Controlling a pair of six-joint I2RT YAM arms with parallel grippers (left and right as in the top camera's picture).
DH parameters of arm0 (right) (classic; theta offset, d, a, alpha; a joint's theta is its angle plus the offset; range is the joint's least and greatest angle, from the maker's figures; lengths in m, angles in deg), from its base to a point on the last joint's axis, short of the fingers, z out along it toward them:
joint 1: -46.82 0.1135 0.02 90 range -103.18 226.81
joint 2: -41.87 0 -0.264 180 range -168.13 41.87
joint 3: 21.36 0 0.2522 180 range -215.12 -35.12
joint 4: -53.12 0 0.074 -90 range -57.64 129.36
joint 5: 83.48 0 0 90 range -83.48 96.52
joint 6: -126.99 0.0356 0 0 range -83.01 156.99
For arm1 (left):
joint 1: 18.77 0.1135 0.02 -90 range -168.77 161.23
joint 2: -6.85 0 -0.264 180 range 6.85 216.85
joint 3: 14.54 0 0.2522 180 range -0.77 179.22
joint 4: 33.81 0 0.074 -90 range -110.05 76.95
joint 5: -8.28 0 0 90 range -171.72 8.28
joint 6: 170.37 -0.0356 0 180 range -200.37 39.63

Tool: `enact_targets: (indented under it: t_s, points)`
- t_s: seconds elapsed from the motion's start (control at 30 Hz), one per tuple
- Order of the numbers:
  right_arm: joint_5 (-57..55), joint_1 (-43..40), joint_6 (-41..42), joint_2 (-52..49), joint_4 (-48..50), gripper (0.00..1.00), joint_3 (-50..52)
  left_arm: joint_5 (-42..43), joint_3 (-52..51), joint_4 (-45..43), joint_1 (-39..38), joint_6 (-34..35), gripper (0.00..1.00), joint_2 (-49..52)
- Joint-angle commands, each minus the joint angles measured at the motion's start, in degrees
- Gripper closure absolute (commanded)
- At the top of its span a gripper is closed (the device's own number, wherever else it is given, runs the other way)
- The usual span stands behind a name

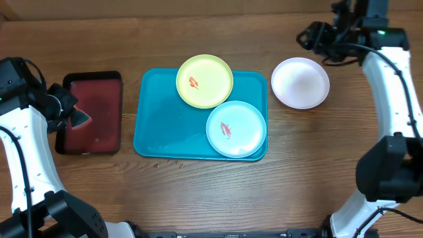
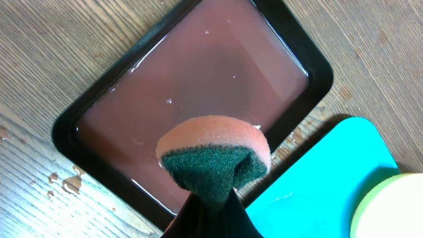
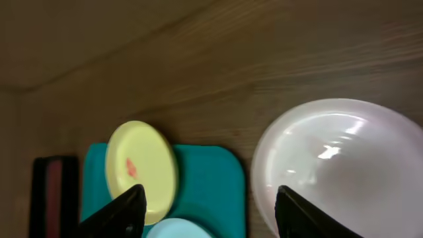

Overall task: Clean dirty plates on tray and stack at the side
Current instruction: 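Move the right gripper to the yellow plate rim and grip it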

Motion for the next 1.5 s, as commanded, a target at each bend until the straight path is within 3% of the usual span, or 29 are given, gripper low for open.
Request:
enact_targets:
  t_s: [0.0,0.17,0.3,0.57,0.63,0.73,0.77,1.17,1.23,1.33,1.47]
  points:
    - [1.3,6.5,0.8,-3.3,4.3,0.32,0.4,0.8,0.0,-0.3,-1.5,0.8,0.96,0.2]
    - [-11.1,15.9,0.9,-8.4,9.7,0.31,0.4,0.8,0.0,-0.8,-2.4,0.8,0.96,0.2]
    - [-28.1,23.8,9.3,-14.5,11.3,0.38,0.4,0.8,0.0,-0.9,-2.8,0.8,0.96,0.2]
    - [-30.0,28.6,9.8,-22.0,15.7,0.39,0.4,0.8,0.0,-0.9,-2.8,0.8,0.96,0.2]
    - [-30.0,28.9,9.8,-22.5,15.7,0.48,0.4,0.8,0.0,-0.9,-2.8,0.8,0.96,0.2]
    - [-29.0,29.4,9.8,-22.5,14.9,0.69,0.4,0.8,-0.1,-1.0,-2.8,0.8,0.96,0.2]
    - [-28.4,29.7,9.8,-22.5,14.6,0.71,0.4,0.8,-0.2,-1.2,-2.8,0.8,0.96,0.2]
    - [-26.6,36.3,9.6,-18.5,5.7,0.71,-4.4,0.8,-2.5,-3.3,-2.8,0.8,0.96,0.2]
    - [-27.6,37.2,9.5,-17.9,4.5,0.6,-6.2,0.9,-3.2,-3.8,-2.8,0.8,0.96,0.2]
    - [-29.5,37.4,7.3,-17.7,4.4,0.53,-8.1,1.4,-3.5,-3.9,-2.8,0.8,0.96,0.2]
    - [-30.3,37.1,-1.5,-17.9,7.2,0.48,-8.2,1.9,-3.5,-4.0,-2.8,0.8,0.96,0.2]
